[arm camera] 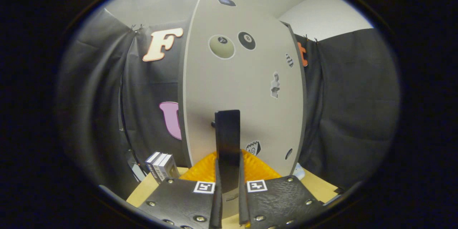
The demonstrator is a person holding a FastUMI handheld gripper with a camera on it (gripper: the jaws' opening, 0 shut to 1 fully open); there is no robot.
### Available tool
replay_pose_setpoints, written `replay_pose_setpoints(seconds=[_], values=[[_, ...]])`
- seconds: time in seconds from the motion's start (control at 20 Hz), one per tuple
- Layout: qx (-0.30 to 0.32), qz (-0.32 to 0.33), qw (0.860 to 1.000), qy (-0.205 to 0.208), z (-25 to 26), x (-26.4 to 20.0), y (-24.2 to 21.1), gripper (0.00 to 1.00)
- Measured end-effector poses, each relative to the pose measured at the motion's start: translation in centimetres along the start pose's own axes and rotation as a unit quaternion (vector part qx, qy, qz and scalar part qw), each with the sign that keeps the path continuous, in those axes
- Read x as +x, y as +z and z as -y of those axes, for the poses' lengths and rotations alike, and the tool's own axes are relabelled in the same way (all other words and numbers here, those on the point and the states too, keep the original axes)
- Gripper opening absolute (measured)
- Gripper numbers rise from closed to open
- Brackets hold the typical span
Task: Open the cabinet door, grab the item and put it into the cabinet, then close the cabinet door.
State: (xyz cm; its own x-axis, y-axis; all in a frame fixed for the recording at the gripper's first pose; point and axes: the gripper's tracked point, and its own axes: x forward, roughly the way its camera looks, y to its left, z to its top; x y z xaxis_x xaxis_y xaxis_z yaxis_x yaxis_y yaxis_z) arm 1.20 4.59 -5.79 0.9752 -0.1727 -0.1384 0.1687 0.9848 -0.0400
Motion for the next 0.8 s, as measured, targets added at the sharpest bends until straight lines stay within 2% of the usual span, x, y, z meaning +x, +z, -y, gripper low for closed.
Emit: replay_pose_setpoints(seconds=[0.4, 0.8], values=[[0.035, -0.019, 0.999, -0.003, 0.8, -0.9, -0.7, 0.18], [0.052, -0.026, 0.998, -0.033, 2.2, -2.0, -0.7, 0.18]])
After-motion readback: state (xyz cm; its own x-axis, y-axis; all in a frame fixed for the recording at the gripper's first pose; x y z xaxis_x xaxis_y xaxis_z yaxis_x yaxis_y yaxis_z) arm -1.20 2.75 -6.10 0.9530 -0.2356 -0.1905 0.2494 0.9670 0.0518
